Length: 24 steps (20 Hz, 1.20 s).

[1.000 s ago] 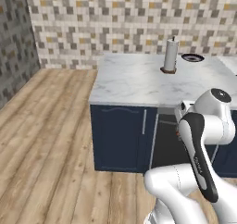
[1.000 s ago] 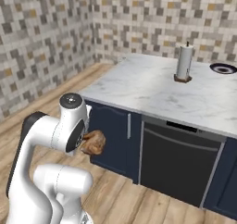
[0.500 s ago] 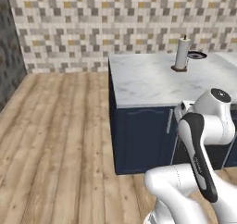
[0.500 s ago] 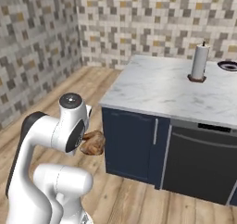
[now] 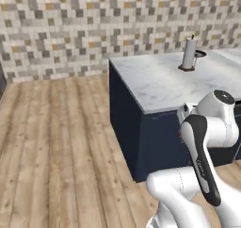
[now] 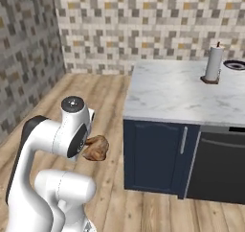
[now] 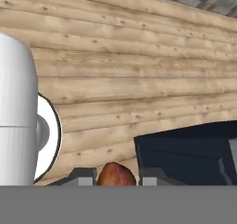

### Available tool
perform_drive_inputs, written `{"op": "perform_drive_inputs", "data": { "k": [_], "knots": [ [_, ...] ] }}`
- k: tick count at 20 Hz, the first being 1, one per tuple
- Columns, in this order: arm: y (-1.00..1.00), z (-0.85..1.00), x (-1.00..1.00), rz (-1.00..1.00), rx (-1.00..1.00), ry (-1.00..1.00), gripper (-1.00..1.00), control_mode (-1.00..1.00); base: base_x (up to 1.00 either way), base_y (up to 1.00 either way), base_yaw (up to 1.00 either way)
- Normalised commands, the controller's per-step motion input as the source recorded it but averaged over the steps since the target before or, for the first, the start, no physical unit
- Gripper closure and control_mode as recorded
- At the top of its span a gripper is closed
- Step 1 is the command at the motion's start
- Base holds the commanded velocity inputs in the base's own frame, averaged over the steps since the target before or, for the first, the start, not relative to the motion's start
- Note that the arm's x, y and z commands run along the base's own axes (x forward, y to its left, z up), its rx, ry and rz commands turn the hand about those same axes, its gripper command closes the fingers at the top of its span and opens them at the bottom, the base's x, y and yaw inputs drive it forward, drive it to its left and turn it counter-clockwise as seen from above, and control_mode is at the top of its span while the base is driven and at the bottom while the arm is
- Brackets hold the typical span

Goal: Take the chicken drumsticks from the pan and place one on each plate on the dining counter.

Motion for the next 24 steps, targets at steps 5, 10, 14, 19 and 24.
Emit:
{"op": "perform_drive_inputs", "data": {
  "k": [5, 10, 14, 19, 24],
  "knots": [
    [0.00, 0.00, 0.00, 0.00, 0.00, 0.00, 1.00, 1.00, 0.58, 0.82, -0.38],
    [0.00, 0.00, 0.00, 0.00, 0.00, 0.00, 1.00, 1.00, 0.65, 0.83, -0.34],
    [0.00, 0.00, 0.00, 0.00, 0.00, 0.00, 1.00, 1.00, 0.66, 0.83, -0.34],
    [0.00, 0.00, 0.00, 0.00, 0.00, 0.00, 1.00, 1.00, 0.65, 0.86, -0.31],
    [0.00, 0.00, 0.00, 0.00, 0.00, 0.00, 1.00, 1.00, 0.65, 0.84, -0.34]
  ]
}}
